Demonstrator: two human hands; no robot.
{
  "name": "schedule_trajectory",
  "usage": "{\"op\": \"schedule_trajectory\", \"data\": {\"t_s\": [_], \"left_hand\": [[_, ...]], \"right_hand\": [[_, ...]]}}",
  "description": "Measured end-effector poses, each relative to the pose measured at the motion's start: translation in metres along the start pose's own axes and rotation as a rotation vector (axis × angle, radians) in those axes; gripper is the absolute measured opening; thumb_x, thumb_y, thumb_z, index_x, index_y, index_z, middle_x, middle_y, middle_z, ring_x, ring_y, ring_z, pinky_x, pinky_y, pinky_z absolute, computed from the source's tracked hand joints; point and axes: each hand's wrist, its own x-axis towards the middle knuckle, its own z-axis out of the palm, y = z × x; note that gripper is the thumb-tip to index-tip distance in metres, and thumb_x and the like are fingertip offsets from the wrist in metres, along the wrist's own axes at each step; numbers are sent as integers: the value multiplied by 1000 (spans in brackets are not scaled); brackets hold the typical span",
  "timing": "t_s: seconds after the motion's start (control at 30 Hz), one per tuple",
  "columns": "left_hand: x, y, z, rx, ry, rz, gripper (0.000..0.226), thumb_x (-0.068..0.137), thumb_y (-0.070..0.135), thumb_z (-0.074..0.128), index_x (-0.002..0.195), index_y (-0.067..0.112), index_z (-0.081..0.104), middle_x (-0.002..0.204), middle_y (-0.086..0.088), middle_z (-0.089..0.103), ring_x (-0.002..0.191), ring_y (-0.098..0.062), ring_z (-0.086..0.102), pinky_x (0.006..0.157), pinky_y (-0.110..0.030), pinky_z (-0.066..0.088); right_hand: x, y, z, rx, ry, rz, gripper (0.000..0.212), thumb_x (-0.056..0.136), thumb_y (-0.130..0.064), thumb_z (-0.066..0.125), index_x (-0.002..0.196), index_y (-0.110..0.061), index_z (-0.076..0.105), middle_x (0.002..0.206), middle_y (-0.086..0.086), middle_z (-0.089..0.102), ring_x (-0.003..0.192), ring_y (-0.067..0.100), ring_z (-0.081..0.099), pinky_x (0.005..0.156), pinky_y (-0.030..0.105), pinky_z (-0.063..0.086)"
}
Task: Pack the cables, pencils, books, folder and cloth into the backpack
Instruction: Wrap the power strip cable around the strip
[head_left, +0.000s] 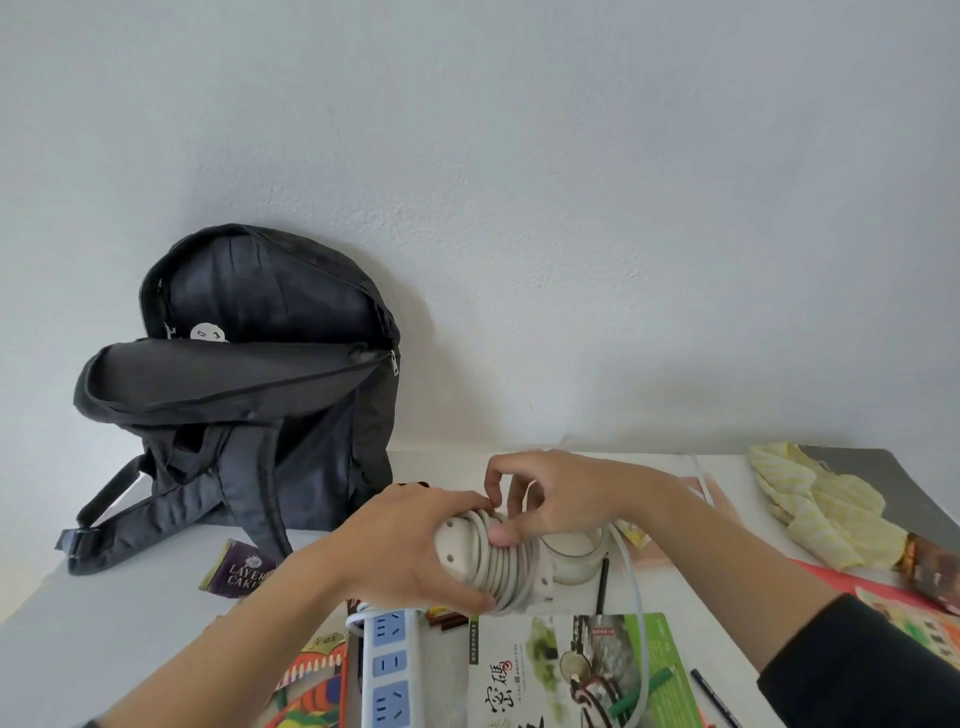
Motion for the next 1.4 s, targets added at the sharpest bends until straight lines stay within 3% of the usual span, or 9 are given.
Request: {"op": "schedule_trajectory", "data": {"t_s": [0.23,0.43,0.57,0.67,0.83,0.9,1.0,1.2,1.4], "left_hand": [[5,-1,4,158,200,-123,83,63,84,60,134,42,49,99,16,68,90,-10,63,85,-33,53],[16,-6,13,-86,339,-214,91,61,84,59,144,48,44,96,19,71,85,-6,66,83,-26,53],[20,-4,20,-158,357,-268,78,67,79,68,138,52,48,88,19,70,79,-3,66,74,-20,48],[22,-10,16,-290,420,-337,72,65,80,67,131,54,52,95,22,71,86,0,68,82,-24,54],[20,-21,10,-716,461,-250,62,67,66,75,124,44,64,109,17,74,96,-3,70,88,-33,58],[17,-14,10,-863,473,-249,48,75,53,79,120,40,68,99,12,76,78,-5,70,71,-29,57],[17,-10,4,-1179,471,-381,29,88,42,73,113,27,72,66,2,57,45,-11,35,40,-21,27],[7,-21,-29,-2056,99,-301,44,91,57,61,100,14,68,79,-7,59,34,-3,20,30,-10,18],[-1,-19,-40,-2121,-140,-59,52,95,62,54,116,15,61,84,-3,56,38,-4,19,29,-10,25]], "right_hand": [[6,-7,6,89,425,-97,39,66,-27,96,87,-25,63,92,-4,69,72,7,68,69,22,55],[10,-21,21,-6,747,-78,27,78,-24,88,93,-22,65,90,-7,65,84,11,66,75,29,56],[14,-21,21,-83,706,78,25,87,-31,80,105,-18,68,95,0,68,83,15,66,72,26,57],[16,-17,25,274,696,85,18,86,-21,81,102,-16,73,85,0,73,61,1,64,53,12,48],[12,-20,41,728,632,-91,19,96,-8,69,107,0,56,64,8,70,45,17,60,46,26,47],[8,-24,44,849,612,-131,23,97,-10,68,107,4,53,65,15,69,46,24,62,46,27,47],[1,-31,50,915,490,-245,24,100,-18,66,100,4,56,69,19,66,48,24,56,51,29,47],[2,-20,82,660,264,-256,46,108,-50,37,87,-11,50,56,2,42,50,20,34,53,29,29],[10,5,62,753,259,4,59,90,-64,58,62,-21,28,55,-7,24,48,13,20,48,24,29]]}}
